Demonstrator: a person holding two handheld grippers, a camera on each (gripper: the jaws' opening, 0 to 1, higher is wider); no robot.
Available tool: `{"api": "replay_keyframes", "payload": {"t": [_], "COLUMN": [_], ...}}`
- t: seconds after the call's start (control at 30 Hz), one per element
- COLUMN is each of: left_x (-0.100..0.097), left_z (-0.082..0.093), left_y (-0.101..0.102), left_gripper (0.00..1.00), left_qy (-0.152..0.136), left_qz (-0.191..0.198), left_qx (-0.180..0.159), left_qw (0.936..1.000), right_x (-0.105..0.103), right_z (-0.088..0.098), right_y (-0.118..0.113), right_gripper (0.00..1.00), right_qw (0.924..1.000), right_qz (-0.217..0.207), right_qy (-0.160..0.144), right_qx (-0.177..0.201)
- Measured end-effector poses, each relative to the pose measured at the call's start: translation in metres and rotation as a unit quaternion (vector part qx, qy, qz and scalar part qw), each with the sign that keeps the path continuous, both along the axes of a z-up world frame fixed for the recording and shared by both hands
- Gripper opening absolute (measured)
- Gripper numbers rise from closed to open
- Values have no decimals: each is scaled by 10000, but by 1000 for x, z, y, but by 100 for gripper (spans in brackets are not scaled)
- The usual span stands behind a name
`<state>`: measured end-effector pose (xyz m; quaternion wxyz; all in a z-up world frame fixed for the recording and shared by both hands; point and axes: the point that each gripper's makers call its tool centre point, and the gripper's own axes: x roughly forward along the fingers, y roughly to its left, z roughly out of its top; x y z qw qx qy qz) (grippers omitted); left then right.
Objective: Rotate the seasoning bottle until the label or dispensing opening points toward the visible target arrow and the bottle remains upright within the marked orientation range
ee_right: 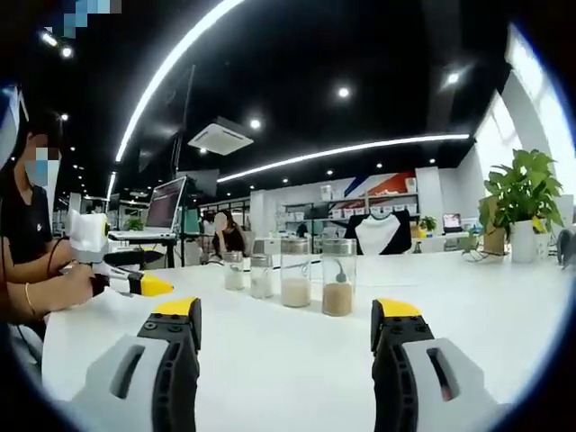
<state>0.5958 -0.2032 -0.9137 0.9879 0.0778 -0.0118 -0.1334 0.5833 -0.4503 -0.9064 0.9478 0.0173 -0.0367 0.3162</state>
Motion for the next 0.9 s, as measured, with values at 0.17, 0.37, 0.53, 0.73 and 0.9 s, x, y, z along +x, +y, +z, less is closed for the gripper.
{"api": "replay_keyframes", "payload": {"t": [0.17,0.37,0.53,0.73,0.9], "left_x": [-1,1,2,5,4], "left_z": [9,9,8,2,1], "left_y": [13,32,37,36,28], "left_gripper": [96,96,95,93,93], "left_qy": [-69,-115,-125,-22,17], "left_qz": [-117,115,170,288,160], "left_qx": [-1041,-1157,-1265,-884,-857], "left_qw": [9945,9932,9917,9957,9962], "right_x": [-1,0,1,2,1], "right_z": [-2,-1,0,-1,0], "right_y": [3,0,-3,-3,-4], "right_gripper": [82,82,82,81,80], "right_qw": [10000,9999,10000,9999,9999], "right_qz": [46,-35,-56,-109,-107], "right_qy": [21,-25,-2,-4,-1], "right_qx": [-55,-99,17,-41,-4]}}
